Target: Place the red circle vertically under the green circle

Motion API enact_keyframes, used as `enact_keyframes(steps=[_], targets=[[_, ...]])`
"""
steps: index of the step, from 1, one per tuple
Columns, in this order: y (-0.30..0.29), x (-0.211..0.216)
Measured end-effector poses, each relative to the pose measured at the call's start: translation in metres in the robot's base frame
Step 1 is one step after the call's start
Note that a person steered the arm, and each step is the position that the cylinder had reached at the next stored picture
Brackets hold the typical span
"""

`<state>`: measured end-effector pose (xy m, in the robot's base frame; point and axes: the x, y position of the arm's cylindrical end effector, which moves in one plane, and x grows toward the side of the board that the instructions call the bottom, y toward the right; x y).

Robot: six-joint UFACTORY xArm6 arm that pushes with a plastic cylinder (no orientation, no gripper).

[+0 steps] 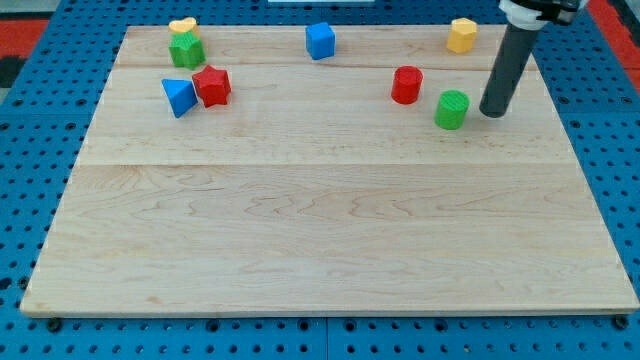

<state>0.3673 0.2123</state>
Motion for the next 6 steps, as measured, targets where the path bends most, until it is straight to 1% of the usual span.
enact_keyframes(steps=[1,2,4,5,6], targets=[[0.02,-0.028],[0.023,-0.049],[0.021,-0.05],[-0.015,-0.05],[-0.032,-0.047]])
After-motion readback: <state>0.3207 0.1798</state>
